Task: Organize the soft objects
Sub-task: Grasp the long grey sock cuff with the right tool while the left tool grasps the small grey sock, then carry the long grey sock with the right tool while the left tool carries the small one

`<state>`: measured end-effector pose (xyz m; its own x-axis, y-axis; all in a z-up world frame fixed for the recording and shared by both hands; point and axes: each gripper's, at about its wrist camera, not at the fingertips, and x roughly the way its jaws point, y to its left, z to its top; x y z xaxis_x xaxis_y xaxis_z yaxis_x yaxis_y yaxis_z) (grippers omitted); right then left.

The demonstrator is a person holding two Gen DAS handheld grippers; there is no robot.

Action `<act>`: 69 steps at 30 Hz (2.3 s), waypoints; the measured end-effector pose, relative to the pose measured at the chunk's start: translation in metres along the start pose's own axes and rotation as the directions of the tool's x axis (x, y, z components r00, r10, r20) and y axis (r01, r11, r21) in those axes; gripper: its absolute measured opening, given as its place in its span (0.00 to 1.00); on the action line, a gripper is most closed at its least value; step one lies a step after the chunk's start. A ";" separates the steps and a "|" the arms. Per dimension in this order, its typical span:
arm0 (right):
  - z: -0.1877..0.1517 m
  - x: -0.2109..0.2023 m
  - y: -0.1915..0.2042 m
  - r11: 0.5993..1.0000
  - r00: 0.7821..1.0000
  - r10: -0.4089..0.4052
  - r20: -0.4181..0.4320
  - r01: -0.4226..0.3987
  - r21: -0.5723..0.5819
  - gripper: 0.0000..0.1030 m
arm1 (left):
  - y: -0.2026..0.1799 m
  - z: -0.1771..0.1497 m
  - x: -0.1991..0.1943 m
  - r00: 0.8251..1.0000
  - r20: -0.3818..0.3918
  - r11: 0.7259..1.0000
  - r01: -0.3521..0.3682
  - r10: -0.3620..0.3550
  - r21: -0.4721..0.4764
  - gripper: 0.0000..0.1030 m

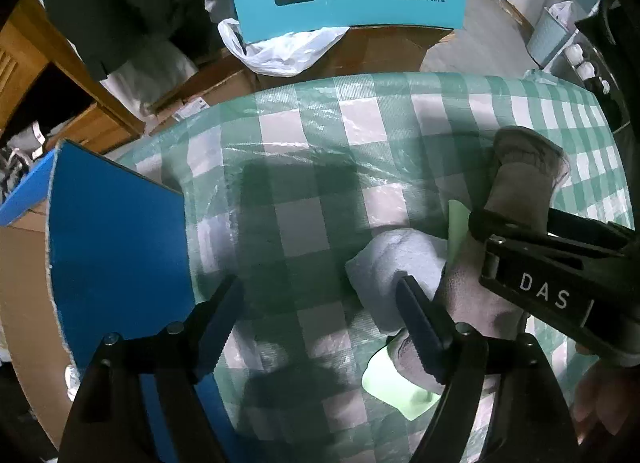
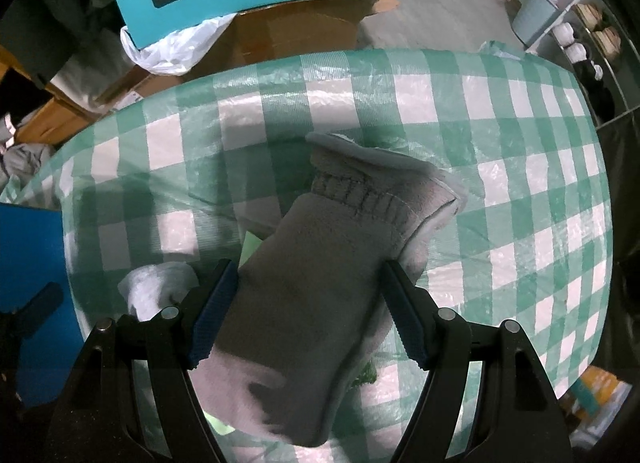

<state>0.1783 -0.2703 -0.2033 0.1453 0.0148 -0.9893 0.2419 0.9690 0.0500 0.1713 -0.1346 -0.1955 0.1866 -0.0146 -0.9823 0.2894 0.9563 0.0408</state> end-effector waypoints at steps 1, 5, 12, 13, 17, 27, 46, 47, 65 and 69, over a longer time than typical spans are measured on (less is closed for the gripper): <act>0.000 0.001 0.000 1.000 1.000 0.004 0.000 -0.004 0.000 0.71 | -0.001 0.000 0.001 1.000 -0.005 1.000 0.006 -0.006 -0.001 0.78; -0.002 0.002 -0.002 0.999 1.000 0.021 0.004 -0.021 -0.024 0.60 | -0.002 0.001 -0.001 1.000 -0.010 1.000 0.017 -0.017 -0.005 0.78; -0.009 -0.005 -0.009 0.996 0.998 0.055 0.024 -0.053 -0.075 0.26 | -0.004 0.001 -0.006 0.999 -0.013 0.999 0.039 -0.039 -0.016 0.78; -0.010 -0.007 -0.010 0.995 0.998 0.063 0.031 -0.060 -0.075 0.23 | -0.005 0.001 -0.006 0.999 -0.013 0.999 0.040 -0.040 -0.017 0.78; -0.015 -0.017 -0.021 0.994 0.994 0.097 0.054 -0.093 -0.064 0.19 | -0.008 0.000 -0.006 0.999 -0.017 0.999 0.039 -0.039 -0.018 0.78; -0.028 -0.047 -0.038 0.988 0.984 0.144 0.109 -0.136 -0.079 0.17 | -0.023 0.001 0.001 0.999 -0.029 0.999 0.043 -0.044 -0.014 0.78; -0.052 -0.074 -0.065 0.979 0.967 0.187 0.171 -0.169 -0.113 0.15 | -0.047 0.001 0.015 0.988 -0.056 0.989 0.145 -0.145 -0.007 0.30; -0.052 -0.075 -0.066 0.978 0.966 0.191 0.173 -0.172 -0.114 0.15 | -0.048 0.000 0.014 0.988 -0.053 0.990 0.143 -0.142 0.000 0.28; -0.063 -0.111 -0.055 0.973 0.950 0.186 0.249 -0.143 -0.182 0.15 | -0.041 -0.010 -0.050 0.989 0.085 0.992 0.122 -0.124 0.032 0.19; -0.065 -0.121 -0.052 0.971 0.945 0.181 0.271 -0.129 -0.200 0.15 | -0.035 -0.015 -0.068 0.987 0.126 0.994 0.098 -0.102 0.036 0.20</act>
<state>0.0856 -0.3063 -0.0947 0.4416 0.1227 -0.8888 0.0247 0.9886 0.1488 0.1342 -0.1626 -0.1333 0.2731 -0.1490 -0.9504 0.3403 0.9390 -0.0494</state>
